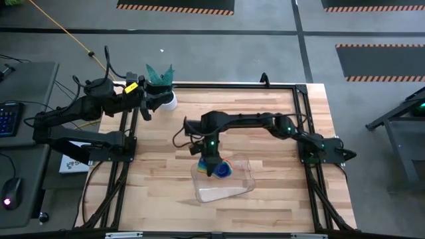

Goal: Nest measuring cups in basket
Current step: Put the stacked measuring cups into the transparent bin

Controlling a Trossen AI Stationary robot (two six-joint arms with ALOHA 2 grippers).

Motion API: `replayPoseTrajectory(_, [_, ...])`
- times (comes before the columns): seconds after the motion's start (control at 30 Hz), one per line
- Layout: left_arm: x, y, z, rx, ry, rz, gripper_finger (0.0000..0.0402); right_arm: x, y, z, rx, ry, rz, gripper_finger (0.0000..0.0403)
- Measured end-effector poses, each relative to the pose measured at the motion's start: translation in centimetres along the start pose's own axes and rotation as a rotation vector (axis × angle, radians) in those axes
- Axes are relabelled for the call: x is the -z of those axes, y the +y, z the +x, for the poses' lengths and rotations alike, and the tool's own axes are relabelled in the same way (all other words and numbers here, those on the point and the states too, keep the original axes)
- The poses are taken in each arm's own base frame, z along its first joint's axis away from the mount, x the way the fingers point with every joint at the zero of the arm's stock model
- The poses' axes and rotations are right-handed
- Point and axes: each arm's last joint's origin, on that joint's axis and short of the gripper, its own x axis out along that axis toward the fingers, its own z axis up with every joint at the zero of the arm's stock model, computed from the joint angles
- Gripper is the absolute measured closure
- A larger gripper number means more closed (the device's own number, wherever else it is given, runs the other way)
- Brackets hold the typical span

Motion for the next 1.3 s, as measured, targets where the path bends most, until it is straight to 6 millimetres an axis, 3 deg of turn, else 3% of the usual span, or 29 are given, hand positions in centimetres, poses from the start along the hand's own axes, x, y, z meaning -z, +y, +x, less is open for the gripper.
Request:
replayPoseTrajectory(0.1, [0.0, 0.0, 0.0, 0.0, 0.0, 0.0, 0.0191, 0.0, 2.0, -0.6, 0.002, -0.017, -0.028, 0.0342])
replayPoseTrajectory(0.17, [0.0, 0.0, 0.0, 0.0, 0.0, 0.0, 0.0191, 0.0, 3.1, 0.0, -0.011, -0.006, -0.033, 0.0342])
replayPoseTrajectory(0.37, [0.0, 0.0, 0.0, 0.007, 0.003, 0.0, 0.0191, 1.1, 6.1, 5.0, -0.072, 0.135, -0.025, 0.0342])
replayPoseTrajectory(0.47, [0.0, 0.0, 0.0, 0.013, 0.005, -0.001, 0.0191, 2.3, 7.1, 6.2, -0.098, 0.217, -0.005, 0.0342])
replayPoseTrajectory(0.8, [0.0, 0.0, 0.0, 0.014, 0.006, -0.053, 0.0191, 2.3, 6.0, 4.1, -0.095, 0.187, -0.015, 0.0342])
replayPoseTrajectory(0.97, [0.0, 0.0, 0.0, 0.007, 0.0, -0.053, 0.0191, 2.9, 8.5, 2.7, -0.108, 0.16, -0.102, 0.0342])
replayPoseTrajectory(1.07, [-0.1, 0.0, 0.0, 0.004, -0.011, -0.054, 0.0191, 5.5, 8.9, 1.5, -0.105, 0.18, -0.053, 0.0342])
replayPoseTrajectory(1.17, [-0.1, 0.0, 0.0, -0.007, -0.016, -0.054, 0.0191, 10.1, 8.6, 0.4, -0.076, 0.2, 0.046, 0.0342])
replayPoseTrajectory(1.23, [-0.1, 0.0, 0.0, -0.009, -0.017, -0.054, 0.0191, 13.1, 9.4, -0.3, -0.051, 0.168, 0.096, 0.0342])
replayPoseTrajectory(1.3, [-0.1, 0.0, 0.0, -0.019, -0.02, -0.053, 0.0191, 14.7, 10.2, -0.9, 0.014, 0.09, 0.102, 0.0342])
